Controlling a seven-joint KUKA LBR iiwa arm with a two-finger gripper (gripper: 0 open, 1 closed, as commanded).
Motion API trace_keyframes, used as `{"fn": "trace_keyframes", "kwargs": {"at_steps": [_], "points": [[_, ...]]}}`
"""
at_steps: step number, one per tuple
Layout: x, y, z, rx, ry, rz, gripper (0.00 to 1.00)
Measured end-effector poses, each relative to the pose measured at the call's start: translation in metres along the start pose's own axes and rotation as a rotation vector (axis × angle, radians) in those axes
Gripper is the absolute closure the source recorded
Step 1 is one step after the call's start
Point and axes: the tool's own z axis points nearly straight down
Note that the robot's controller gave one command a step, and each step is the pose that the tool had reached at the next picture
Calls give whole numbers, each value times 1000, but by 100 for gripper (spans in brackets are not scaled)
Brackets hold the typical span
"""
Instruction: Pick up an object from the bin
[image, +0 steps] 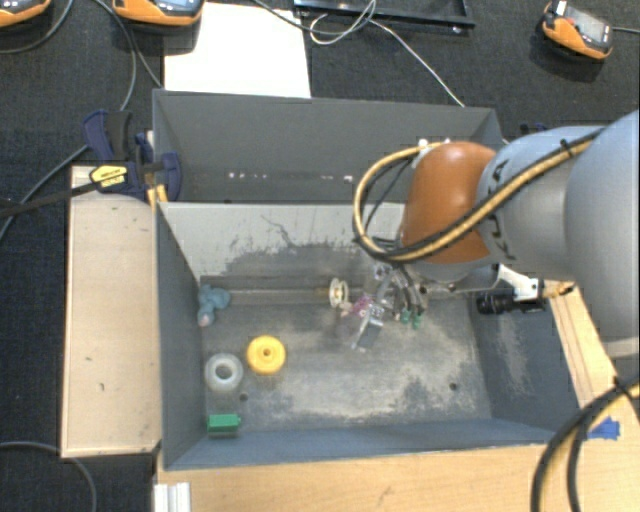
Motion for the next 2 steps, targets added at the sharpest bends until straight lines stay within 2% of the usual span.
{"fn": "trace_keyframes", "kwargs": {"at_steps": [1, 2], "points": [[2, 8, 41, -3, -8, 34, 0], [30, 12, 41, 0, 2, 485, 100]]}}
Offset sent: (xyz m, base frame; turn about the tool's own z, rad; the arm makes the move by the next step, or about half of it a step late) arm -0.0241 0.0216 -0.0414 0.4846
